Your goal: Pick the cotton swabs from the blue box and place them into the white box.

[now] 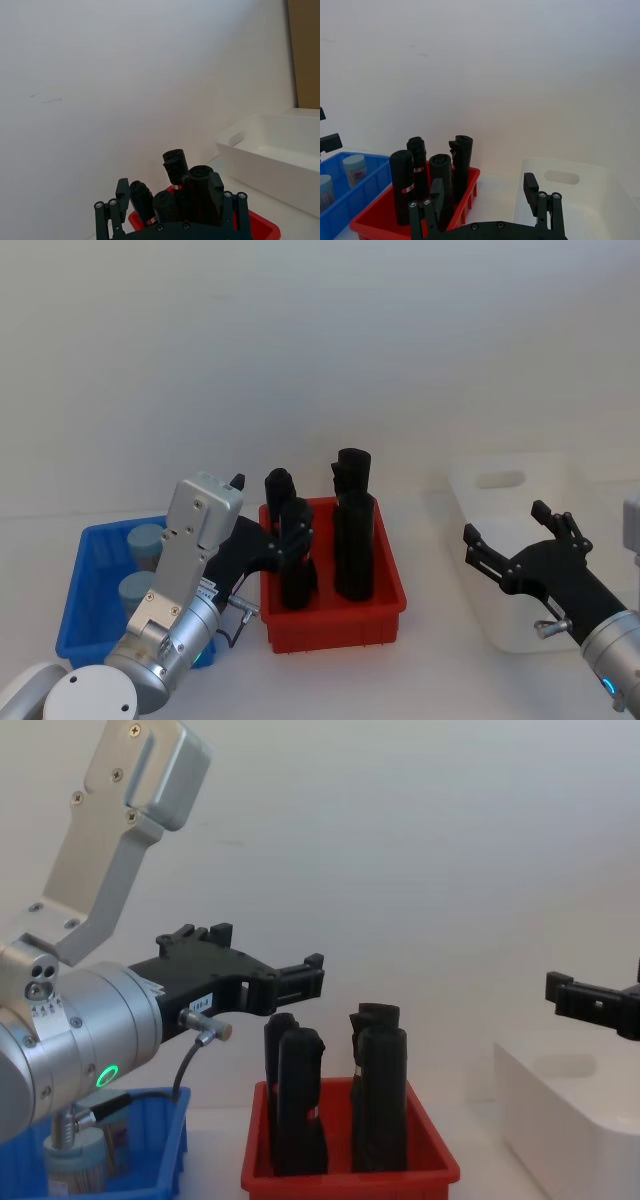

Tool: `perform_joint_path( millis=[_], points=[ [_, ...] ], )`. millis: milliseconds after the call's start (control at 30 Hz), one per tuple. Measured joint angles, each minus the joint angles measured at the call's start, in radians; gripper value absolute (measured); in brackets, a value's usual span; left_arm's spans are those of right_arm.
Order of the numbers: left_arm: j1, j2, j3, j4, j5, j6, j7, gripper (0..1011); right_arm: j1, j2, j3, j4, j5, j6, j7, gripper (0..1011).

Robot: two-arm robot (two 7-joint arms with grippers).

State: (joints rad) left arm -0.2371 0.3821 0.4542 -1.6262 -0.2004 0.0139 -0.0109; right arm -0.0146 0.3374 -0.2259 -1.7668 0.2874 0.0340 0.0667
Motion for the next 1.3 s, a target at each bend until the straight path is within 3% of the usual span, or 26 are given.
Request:
perform_joint_path(
  millis=[1300],
  points=[
    [0.000,0.000,0.000,0.000,0.000,0.000,0.000,1000,0.000,0.000,0.000,0.000,0.000,0.000,0.000,1001]
  ],
)
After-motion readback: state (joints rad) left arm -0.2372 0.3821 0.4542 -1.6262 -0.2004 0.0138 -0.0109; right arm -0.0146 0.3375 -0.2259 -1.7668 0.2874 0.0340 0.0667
